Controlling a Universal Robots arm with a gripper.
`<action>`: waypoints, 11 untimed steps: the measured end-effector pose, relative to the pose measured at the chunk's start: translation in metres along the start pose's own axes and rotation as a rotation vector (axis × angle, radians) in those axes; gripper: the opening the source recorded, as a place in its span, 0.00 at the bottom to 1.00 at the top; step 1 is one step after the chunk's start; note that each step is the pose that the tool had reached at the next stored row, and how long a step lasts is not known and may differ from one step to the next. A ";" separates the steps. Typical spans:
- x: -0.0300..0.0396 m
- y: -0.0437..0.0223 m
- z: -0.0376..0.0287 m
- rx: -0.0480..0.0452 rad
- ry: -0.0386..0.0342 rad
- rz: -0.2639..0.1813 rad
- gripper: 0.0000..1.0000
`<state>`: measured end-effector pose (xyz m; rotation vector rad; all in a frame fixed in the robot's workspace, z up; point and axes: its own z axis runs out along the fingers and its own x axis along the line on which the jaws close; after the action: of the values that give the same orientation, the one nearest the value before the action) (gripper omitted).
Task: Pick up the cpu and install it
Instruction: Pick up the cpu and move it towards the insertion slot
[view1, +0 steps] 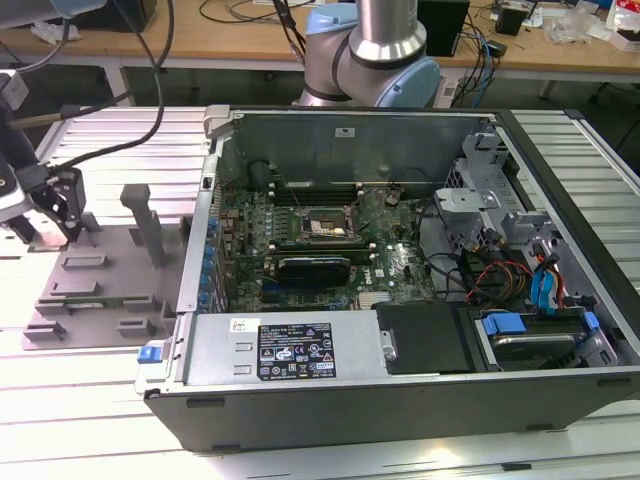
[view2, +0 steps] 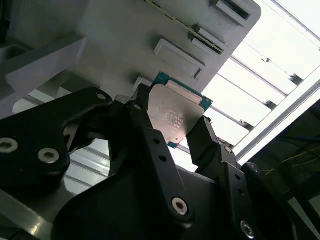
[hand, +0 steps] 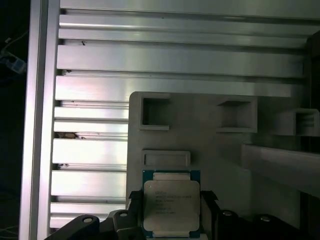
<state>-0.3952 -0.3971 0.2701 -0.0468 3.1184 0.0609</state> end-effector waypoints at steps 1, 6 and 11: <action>-0.0001 0.0001 -0.0019 0.0000 0.0000 0.000 0.55; -0.0004 0.0006 -0.0156 0.0000 0.0000 0.000 0.55; -0.0007 0.0013 -0.0290 0.0000 -0.0002 0.000 0.55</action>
<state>-0.3952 -0.3970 0.2992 -0.0468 3.1183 0.0609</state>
